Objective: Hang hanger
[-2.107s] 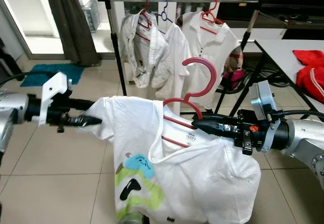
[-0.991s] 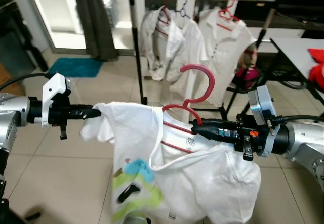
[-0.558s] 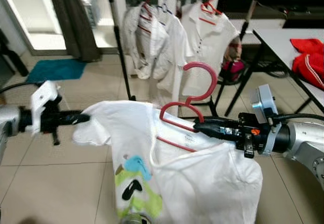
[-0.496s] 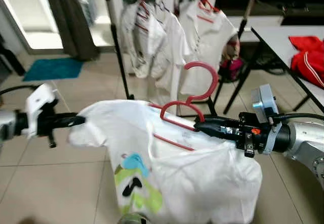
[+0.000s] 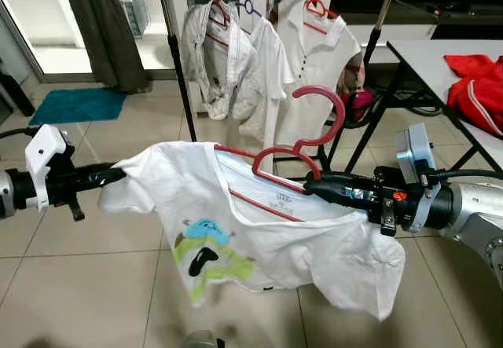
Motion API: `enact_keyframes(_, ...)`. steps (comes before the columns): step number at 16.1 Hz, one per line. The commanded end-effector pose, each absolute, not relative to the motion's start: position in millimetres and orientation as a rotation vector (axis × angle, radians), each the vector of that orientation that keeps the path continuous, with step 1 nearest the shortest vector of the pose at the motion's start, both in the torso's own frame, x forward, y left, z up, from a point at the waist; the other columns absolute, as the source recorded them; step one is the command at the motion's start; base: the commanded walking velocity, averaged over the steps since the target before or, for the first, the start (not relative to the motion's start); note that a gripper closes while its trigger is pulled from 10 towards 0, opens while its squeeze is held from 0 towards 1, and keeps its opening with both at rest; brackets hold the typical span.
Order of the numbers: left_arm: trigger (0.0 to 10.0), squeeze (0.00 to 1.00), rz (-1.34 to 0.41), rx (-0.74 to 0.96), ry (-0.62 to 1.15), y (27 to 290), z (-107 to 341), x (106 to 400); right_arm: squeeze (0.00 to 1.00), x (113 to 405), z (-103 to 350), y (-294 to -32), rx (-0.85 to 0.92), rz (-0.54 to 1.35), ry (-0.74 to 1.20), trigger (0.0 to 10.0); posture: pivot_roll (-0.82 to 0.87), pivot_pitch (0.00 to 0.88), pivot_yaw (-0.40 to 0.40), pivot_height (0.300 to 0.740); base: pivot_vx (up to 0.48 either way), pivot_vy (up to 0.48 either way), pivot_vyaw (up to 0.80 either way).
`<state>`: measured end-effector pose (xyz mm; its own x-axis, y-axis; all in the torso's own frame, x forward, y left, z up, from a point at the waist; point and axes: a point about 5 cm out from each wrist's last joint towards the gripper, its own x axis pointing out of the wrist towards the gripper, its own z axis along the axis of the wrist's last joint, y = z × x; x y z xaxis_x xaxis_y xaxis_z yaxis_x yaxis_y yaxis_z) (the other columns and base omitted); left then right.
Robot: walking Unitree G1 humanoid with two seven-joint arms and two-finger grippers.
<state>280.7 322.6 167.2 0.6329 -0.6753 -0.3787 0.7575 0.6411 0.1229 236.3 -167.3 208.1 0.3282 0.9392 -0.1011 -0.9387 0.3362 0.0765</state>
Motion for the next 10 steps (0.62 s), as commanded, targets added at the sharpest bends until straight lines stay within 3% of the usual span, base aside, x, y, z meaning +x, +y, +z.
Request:
enact_keyframes(1, 10.0, 1.00, -0.807, 0.276, 0.299, 328.6, 171.0, 280.1, 0.00, 237.3, 210.3, -172.8, 0.019, 1.188, 0.119, 10.0, 0.06, 0.000, 0.037, 0.740, 0.000, 0.000, 0.00)
enact_keyframes(6, 10.0, 1.00, -0.631, 0.333, 0.382, 362.6, 159.3, 260.0, 0.00, 233.4, 202.4, -176.0, 0.067, 1.114, 0.120, 10.0, 0.07, 0.000, 0.047, 0.740, 0.000, 0.000, 0.00)
enact_keyframes(9, 10.0, 1.00, -0.501, 0.240, 0.339, 356.5, 145.0, 260.0, 0.00, 231.2, 181.6, -177.4, 0.067, 0.954, 0.144, 10.0, 0.07, 0.000, 0.062, 0.740, 0.000, 0.000, 0.00)
enact_keyframes(10, 10.0, 1.00, -0.448, 0.188, 0.324, 338.6, 137.2, 264.6, 0.00, 234.4, 167.1, -172.2, 0.072, 0.837, 0.175, 10.0, 0.06, 0.000, 0.040, 0.740, 0.000, 0.000, 0.00)
